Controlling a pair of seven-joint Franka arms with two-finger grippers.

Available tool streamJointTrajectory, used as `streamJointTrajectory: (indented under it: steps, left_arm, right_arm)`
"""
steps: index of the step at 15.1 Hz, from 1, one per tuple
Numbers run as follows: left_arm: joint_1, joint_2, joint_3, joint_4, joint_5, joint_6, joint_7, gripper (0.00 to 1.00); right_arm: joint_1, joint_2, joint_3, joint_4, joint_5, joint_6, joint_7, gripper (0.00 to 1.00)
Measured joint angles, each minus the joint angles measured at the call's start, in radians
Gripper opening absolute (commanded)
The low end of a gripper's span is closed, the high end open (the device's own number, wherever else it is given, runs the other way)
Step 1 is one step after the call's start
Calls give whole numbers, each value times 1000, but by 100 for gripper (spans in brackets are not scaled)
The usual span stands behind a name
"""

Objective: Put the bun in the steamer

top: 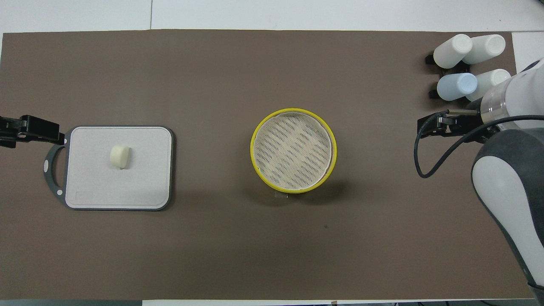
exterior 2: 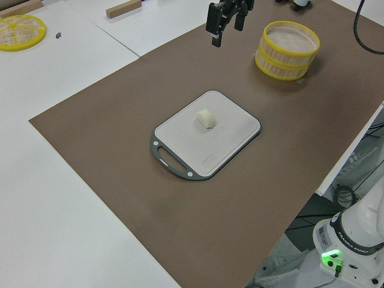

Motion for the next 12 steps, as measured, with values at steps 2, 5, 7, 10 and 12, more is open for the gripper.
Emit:
streamJointTrajectory:
  steps: [2, 5, 7, 10, 12]
  left_arm:
    - [0, 0, 0, 0, 0, 0, 0, 100]
    - [0, 0, 0, 0, 0, 0, 0, 100]
    - [0, 0, 0, 0, 0, 0, 0, 100]
    - [0, 0, 0, 0, 0, 0, 0, 100]
    - [0, 0, 0, -2, 0, 0, 0, 100]
  right_arm:
    - [0, 0, 0, 0, 0, 0, 0, 100]
    - [0, 0, 0, 0, 0, 0, 0, 100]
    - [0, 0, 3, 0, 0, -1, 0, 100]
    - [3, 0, 52, 1, 4, 24, -3, 100]
    - [13, 11, 121, 17, 7, 45, 28, 100]
